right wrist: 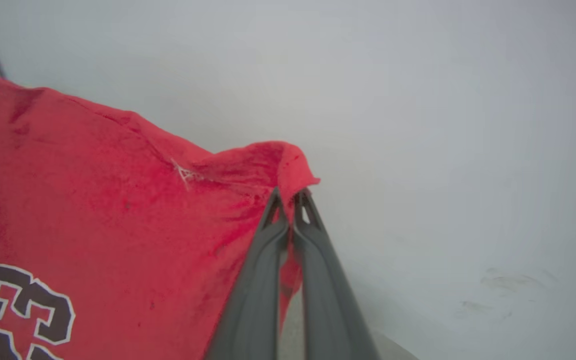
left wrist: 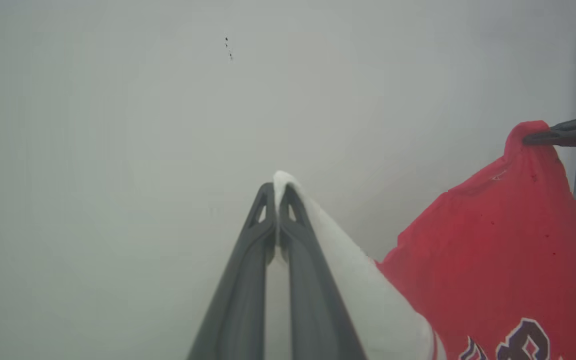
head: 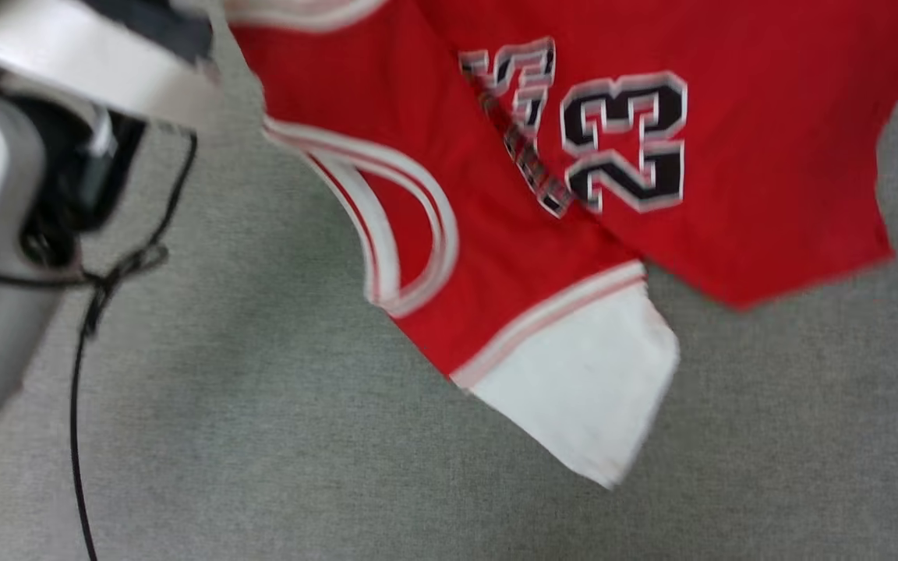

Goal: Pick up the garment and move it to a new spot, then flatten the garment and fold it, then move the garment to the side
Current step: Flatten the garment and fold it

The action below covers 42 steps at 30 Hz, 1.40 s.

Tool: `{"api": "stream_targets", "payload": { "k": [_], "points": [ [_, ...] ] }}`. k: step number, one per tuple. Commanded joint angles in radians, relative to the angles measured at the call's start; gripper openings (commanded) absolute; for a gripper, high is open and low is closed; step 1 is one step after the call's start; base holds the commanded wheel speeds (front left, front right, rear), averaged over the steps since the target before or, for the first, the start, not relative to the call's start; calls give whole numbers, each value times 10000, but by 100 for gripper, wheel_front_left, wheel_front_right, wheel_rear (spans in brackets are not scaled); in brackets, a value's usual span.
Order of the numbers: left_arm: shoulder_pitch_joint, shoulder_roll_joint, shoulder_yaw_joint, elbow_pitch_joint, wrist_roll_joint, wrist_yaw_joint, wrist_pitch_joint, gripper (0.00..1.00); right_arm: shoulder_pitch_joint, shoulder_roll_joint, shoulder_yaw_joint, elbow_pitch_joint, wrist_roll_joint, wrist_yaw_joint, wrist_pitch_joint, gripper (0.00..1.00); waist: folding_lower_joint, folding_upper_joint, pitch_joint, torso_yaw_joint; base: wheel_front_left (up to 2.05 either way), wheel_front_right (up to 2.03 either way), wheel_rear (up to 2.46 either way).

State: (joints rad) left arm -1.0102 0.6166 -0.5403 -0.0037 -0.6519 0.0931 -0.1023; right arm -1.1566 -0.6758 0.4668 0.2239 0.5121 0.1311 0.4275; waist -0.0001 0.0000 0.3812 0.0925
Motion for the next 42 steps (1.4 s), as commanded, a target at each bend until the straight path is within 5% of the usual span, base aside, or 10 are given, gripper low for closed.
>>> {"api": "stream_targets", "payload": {
  "k": [1, 16, 21, 28, 42],
  "points": [
    [-381, -26, 47, 92, 99, -82, 58, 0, -330, 157, -91, 92, -149, -7, -86, 0, 1, 0, 431, -222, 0, 0, 0],
    [-8089, -905, 296, 3584, 824, -1732, 598, 0, -6295, 2455, -1222, 3254, -2975, -7, -1646, 0, 1, 0, 2270, -440, 0, 0, 0],
    [-8795, -965, 119, 4635, 846, -1951, 482, 0, -7035, 2835, -1099, 4340, -3305, -7, -2110, 0, 1, 0, 2491, -401, 0, 0, 0],
    [-8163, -1127, -130, 5747, 502, -2102, 5, 0, -6614, 2948, -141, 5640, -3144, -7, -2675, 0, 1, 0, 2812, -324, 0, 0, 0],
    [-2952, -1362, -775, 6207, -438, -2161, -1484, 0, -2855, 2940, 2285, 7018, -1385, -7, -4357, 0, 1, 0, 1892, -344, 0, 0, 0]
  ]
}}
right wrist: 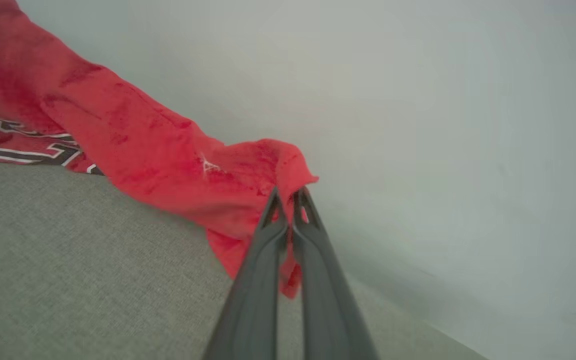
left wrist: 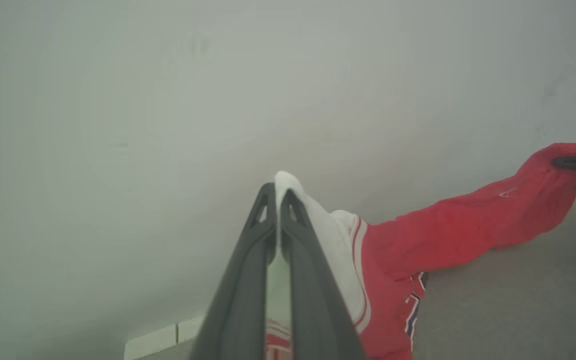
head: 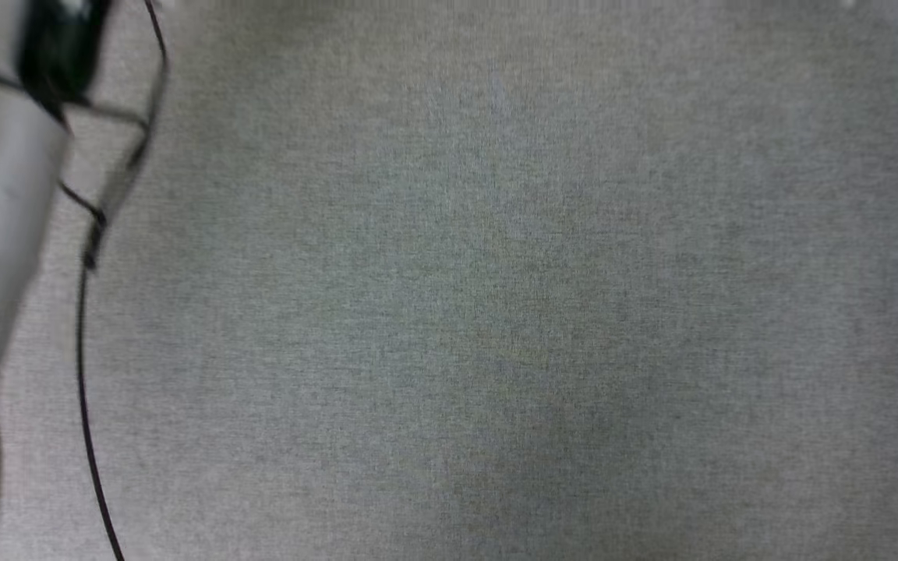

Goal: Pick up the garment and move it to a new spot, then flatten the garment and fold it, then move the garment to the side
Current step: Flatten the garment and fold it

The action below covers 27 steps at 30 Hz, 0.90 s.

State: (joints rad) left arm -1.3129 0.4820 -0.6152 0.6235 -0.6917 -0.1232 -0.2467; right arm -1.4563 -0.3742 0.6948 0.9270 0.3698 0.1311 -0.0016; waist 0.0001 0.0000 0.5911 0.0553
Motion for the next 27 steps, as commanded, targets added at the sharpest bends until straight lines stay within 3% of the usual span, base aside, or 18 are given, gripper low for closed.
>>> {"api": "stream_targets", "payload": {
  "k": [1, 5, 18, 27],
  "points": [
    [474, -17, -28, -166, -101, 43, -73, 0, 444, -136, 172, -44, 178, -7, -129, 0, -1, 0, -357, 46, 0, 0, 0],
    [2349, 54, -92, -948, -156, 417, -137, 0, 1701, -383, 785, -233, 711, -7, -351, 0, -1, 0, -1078, 57, 0, 0, 0],
    [7747, 1127, -938, -3457, -664, 1486, 186, 0, 5567, -1678, 2328, -1666, 2135, -7, -492, 0, -1, 0, -3433, 58, 0, 0, 0],
    [10553, 1812, -1229, -4762, -1313, 2269, 432, 0, 7644, -2339, 2202, -2585, 2658, -7, -582, 0, -1, 0, -4681, 48, 0, 0, 0]
  ]
}}
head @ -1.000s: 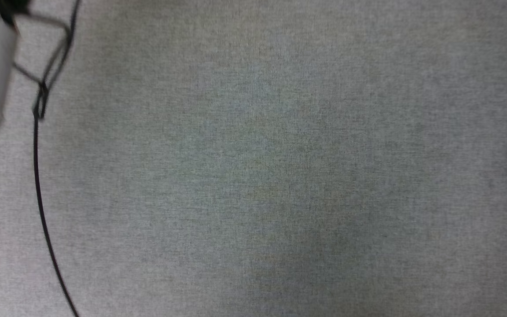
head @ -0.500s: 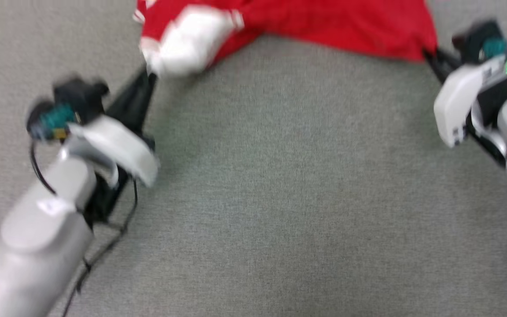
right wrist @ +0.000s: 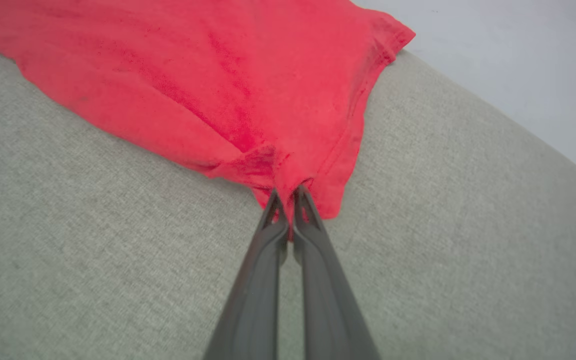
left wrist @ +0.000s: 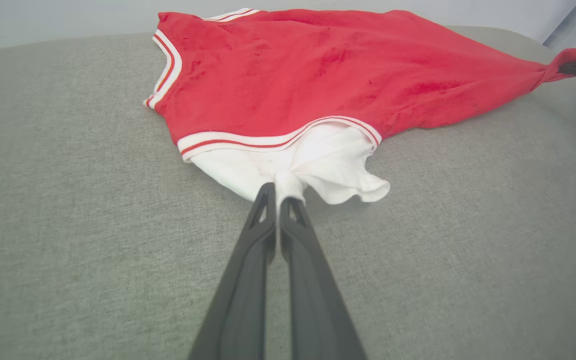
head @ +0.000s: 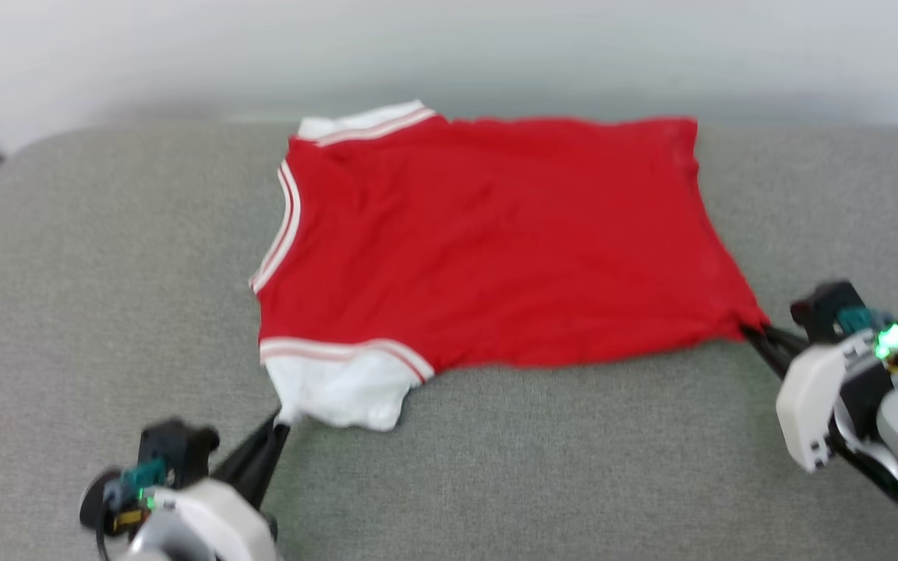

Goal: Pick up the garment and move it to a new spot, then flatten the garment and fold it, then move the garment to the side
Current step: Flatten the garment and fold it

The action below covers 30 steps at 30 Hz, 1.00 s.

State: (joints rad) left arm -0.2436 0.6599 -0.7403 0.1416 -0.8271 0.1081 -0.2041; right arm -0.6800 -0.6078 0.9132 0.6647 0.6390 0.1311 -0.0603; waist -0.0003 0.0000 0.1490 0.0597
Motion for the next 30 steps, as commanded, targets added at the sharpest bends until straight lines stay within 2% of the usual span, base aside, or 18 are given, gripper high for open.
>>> {"api": "stream_targets", "payload": {
  "k": [1, 9, 17, 22, 30],
  "points": [
    [138, 97, 5, -71, -41, 52, -7, 0, 154, -98, -95, -68, 69, -7, -7, 0, 3, 0, -409, 14, 0, 0, 0],
    [2382, 435, 64, -1148, -729, 916, -188, 0, 2940, -887, -756, -1441, 242, -7, 201, 0, 3, 0, -1319, 29, 0, 0, 0],
    [4064, 431, 248, -1903, -1261, 1652, -396, 0, 5604, -1298, -2289, -2820, 157, -7, 732, 0, 3, 0, -1628, 96, 0, 0, 0],
    [4219, 386, 156, -2054, -1072, 1641, -450, 0, 6551, -1207, -3297, -3610, -183, -7, 1229, 0, 3, 0, -1557, 145, 0, 0, 0],
    [2240, 330, 108, -1800, -311, 1082, -104, 0, 6577, -791, -4843, -4561, -677, -7, 1960, 0, 3, 0, -1216, 308, 0, 0, 0]
  ]
}}
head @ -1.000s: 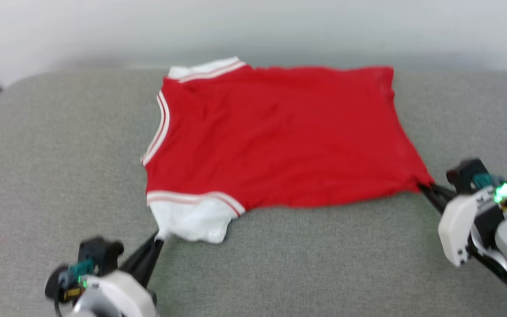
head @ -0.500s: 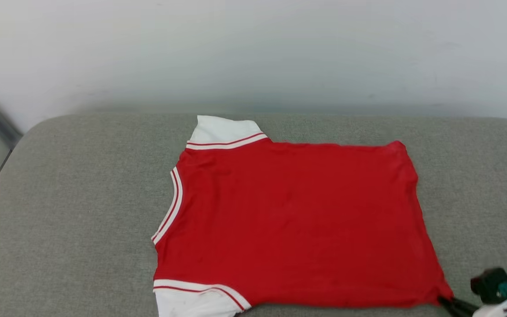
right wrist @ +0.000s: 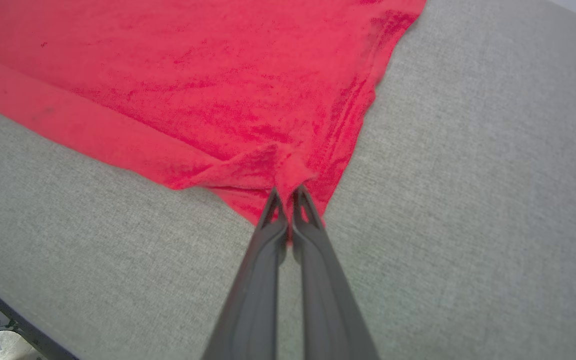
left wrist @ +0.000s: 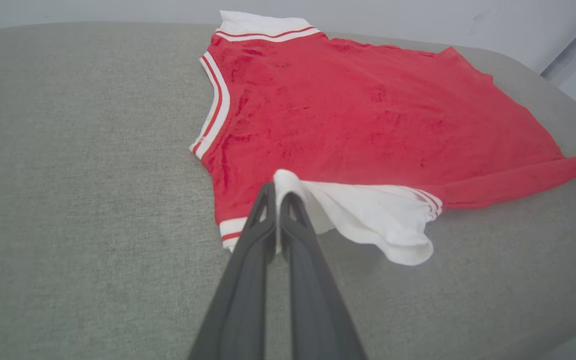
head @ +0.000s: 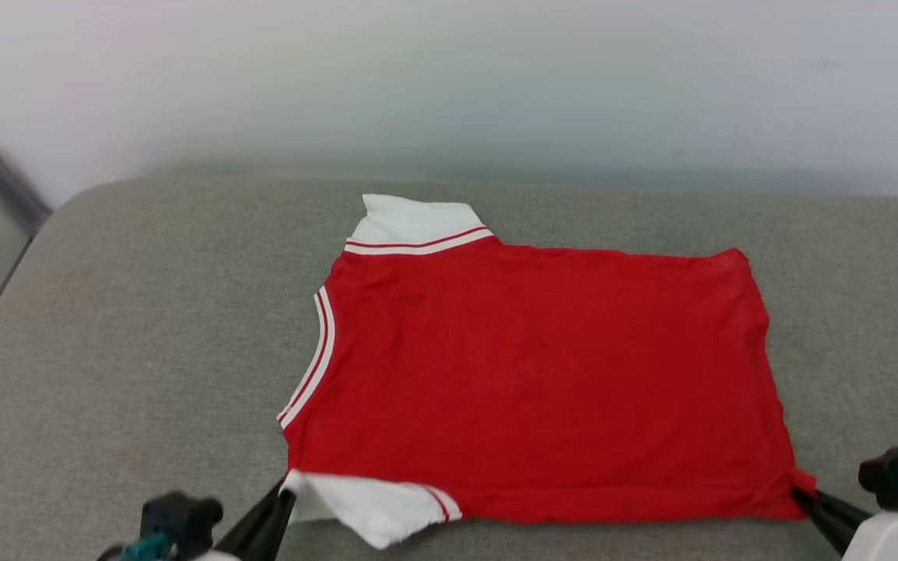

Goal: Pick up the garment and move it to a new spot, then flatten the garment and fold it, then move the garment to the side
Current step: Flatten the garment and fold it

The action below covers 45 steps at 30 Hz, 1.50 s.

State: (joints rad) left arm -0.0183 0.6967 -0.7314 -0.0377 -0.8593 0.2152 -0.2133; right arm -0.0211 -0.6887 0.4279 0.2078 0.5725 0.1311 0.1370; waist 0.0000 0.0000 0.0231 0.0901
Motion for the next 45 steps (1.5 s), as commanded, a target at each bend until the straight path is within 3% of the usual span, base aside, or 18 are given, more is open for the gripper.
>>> {"api": "stream_targets", "payload": {
  "k": [1, 9, 16, 27, 37, 38, 39, 40, 41, 42, 45],
  "points": [
    [-325, -86, 26, 5, 76, -88, 76, 0, -94, 49, -111, -115, -80, -7, 85, 0, 0, 0, 128, -17, 0, 0, 0],
    [-2609, -211, 234, 783, 490, -816, 474, 0, -940, 327, -644, -734, -384, -7, 642, 0, 0, 0, 988, -287, 0, 0, 0],
    [-4046, -437, 403, 1972, 511, -1437, 617, 0, -1880, 541, -830, -530, -412, -7, 849, 0, 0, 0, 1942, -499, 0, 0, 0],
    [-5256, -1138, 88, 4569, 431, -2367, 832, 0, -3191, 777, -92, 535, -395, -7, 962, 0, 0, 0, 3049, -649, 0, 0, 0],
    [-5718, -1986, -396, 6905, 277, -3149, 725, 0, -3548, 969, 484, 1229, -148, -5, 763, 0, 0, 0, 2865, -700, 0, 0, 0],
    [-5771, -1997, -420, 7033, 267, -3200, 736, 37, -3561, 973, 478, 1250, -91, -5, 758, 1, 0, 0, 2777, -695, 0, 0, 0],
    [-5833, -1981, -474, 7109, 312, -3210, 734, 100, -3567, 973, 444, 1249, -94, -5, 703, 26, 0, 0, 2675, -680, 0, 0, 0],
    [-5915, -1954, -489, 7167, 333, -3243, 699, 100, -3552, 972, 418, 1253, -59, -5, 700, 46, 0, 0, 2572, -661, 0, 0, 0],
    [-5994, -1909, -502, 7196, 367, -3260, 687, 100, -3522, 962, 401, 1214, -33, -5, 701, 95, 0, 0, 2463, -634, 0, 0, 0],
    [-6063, -1850, -530, 7213, 397, -3268, 722, 100, -3492, 951, 347, 1162, -16, -5, 644, 100, 0, 0, 2351, -607, 0, 0, 0],
    [-6365, -1621, -561, 7142, 461, -3317, 809, 100, -3340, 888, 196, 951, -4, -5, 575, 100, 0, 0, 2032, -520, 0, 0, 0]
  ]
}}
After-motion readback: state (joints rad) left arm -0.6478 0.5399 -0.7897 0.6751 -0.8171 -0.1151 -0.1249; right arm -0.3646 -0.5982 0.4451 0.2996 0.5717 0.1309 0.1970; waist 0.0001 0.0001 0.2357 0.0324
